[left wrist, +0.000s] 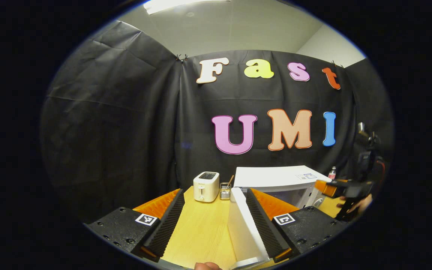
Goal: Open the microwave oven with the left hand, put the food in, and close the microwave oven.
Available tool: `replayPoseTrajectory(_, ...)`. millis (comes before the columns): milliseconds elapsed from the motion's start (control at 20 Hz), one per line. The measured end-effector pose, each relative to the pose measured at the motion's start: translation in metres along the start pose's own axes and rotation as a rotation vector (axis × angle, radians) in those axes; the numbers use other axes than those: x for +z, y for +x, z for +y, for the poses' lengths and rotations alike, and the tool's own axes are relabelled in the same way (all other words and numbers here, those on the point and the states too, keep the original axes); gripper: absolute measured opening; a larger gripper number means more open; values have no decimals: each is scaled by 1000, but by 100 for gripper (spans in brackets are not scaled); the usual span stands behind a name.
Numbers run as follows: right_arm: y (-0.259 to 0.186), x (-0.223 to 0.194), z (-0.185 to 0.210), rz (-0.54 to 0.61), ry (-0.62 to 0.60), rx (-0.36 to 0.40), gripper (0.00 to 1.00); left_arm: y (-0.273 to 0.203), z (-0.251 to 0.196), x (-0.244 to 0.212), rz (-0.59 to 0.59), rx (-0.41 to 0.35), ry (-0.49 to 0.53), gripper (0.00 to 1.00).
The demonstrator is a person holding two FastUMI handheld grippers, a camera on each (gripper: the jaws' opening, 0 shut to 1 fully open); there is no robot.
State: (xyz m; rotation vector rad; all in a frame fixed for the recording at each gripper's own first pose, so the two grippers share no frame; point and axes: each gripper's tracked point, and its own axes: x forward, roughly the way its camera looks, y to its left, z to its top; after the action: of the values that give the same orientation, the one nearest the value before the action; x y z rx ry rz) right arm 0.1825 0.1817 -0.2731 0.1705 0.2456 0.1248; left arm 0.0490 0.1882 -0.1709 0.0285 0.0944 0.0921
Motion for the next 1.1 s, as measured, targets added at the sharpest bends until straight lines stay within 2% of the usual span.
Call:
replayPoseTrajectory(150,-25,42,-13,-65,-80,-15,87,-11,10,-22,46,39,-34,97)
replayPoseTrajectory(450,-69,97,-24,-166,-131,-26,87,-35,38,-82,171,140,-117,97)
replayPoseTrajectory(500,-74,108,-24,-190,-135,-25,97,-41,37,-93,200,141,-135,95)
replayPoseTrajectory(550,-80,116,-24,-204,-138,-24,97,-45,38,-103,227,147,-149,94)
replayPoseTrajectory(600,-85,122,-25,-214,-134,-21,87,-48,39,-113,250,151,-160,94)
replayPoseTrajectory(750,-98,135,-26,-231,-142,-13,87,-59,41,-139,309,174,-181,88)
replayPoseTrajectory(800,-103,139,-26,-241,-157,-10,87,-63,39,-147,326,175,-195,78)
replayPoseTrajectory(850,-109,143,-27,-252,-173,-11,87,-67,36,-154,346,173,-210,76)
replayPoseTrajectory(900,-114,145,-27,-260,-184,-9,87,-70,37,-162,362,186,-218,63)
replayPoseTrajectory(950,-120,145,-27,-264,-192,-6,87,-74,36,-169,381,191,-226,60)
replayPoseTrajectory(1050,-127,146,-29,-268,-196,-3,87,-81,32,-186,432,200,-269,25)
replayPoseTrajectory(1100,-129,146,-30,-265,-195,-1,88,-88,24,-195,466,193,-313,15)
